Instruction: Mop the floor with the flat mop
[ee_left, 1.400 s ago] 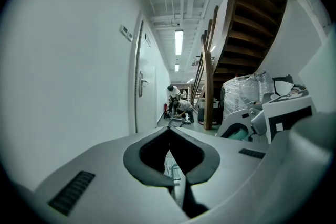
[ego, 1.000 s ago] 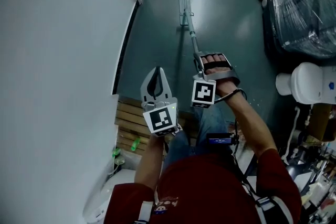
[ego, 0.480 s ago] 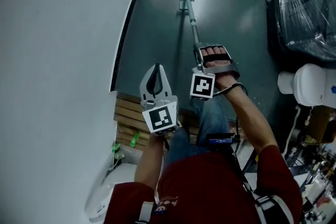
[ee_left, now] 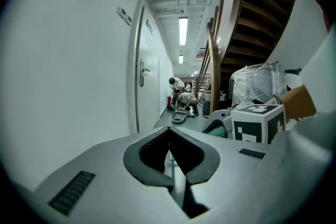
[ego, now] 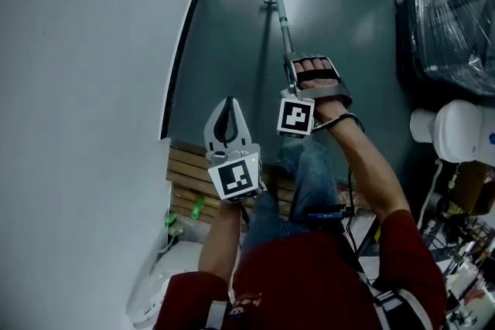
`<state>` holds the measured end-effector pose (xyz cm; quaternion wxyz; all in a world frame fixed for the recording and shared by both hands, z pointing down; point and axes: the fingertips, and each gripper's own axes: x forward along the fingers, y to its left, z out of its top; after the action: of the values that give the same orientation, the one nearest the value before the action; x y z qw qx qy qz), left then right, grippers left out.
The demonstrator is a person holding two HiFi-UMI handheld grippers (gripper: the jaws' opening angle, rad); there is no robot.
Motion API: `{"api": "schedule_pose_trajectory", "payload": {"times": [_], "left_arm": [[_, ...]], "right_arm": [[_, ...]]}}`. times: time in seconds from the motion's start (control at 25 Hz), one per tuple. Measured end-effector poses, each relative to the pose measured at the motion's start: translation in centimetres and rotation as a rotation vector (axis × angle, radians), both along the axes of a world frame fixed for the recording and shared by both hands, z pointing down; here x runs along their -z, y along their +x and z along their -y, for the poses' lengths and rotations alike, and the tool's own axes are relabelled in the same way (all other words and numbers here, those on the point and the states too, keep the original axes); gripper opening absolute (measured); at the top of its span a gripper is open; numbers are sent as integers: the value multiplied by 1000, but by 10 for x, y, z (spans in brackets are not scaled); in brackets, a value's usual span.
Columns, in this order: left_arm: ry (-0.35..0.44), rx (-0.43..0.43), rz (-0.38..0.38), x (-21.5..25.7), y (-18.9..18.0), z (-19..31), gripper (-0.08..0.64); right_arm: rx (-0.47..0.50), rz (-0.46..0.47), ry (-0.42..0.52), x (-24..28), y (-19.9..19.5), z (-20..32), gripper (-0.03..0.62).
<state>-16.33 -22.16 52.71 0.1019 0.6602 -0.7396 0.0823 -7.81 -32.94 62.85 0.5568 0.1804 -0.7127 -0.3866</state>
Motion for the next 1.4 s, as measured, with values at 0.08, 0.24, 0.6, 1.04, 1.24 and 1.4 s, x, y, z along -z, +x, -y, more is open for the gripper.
{"api": "schedule_pose_trajectory", "payload": {"times": [0.08, 0.24, 0.6, 1.04, 1.24, 1.4], "left_arm": [[6, 2, -1, -2, -3, 7, 15], [16, 7, 0, -4, -8, 13, 15], [32, 12, 7, -5, -7, 15, 15], [36, 7, 7, 0, 5, 0, 15], [35, 3, 4, 5, 12, -9, 15], [37, 0, 3, 9, 13, -14, 15]], "right_arm": [[0, 0, 5, -4, -4, 10, 118], [6, -9, 21, -11, -10, 24, 120], [36, -47, 23, -16, -12, 33, 118], [-3, -23, 48, -18, 6, 31, 118], [-16, -15, 45, -10, 14, 22, 118], [-24, -21, 33, -9, 21, 13, 118]]}}
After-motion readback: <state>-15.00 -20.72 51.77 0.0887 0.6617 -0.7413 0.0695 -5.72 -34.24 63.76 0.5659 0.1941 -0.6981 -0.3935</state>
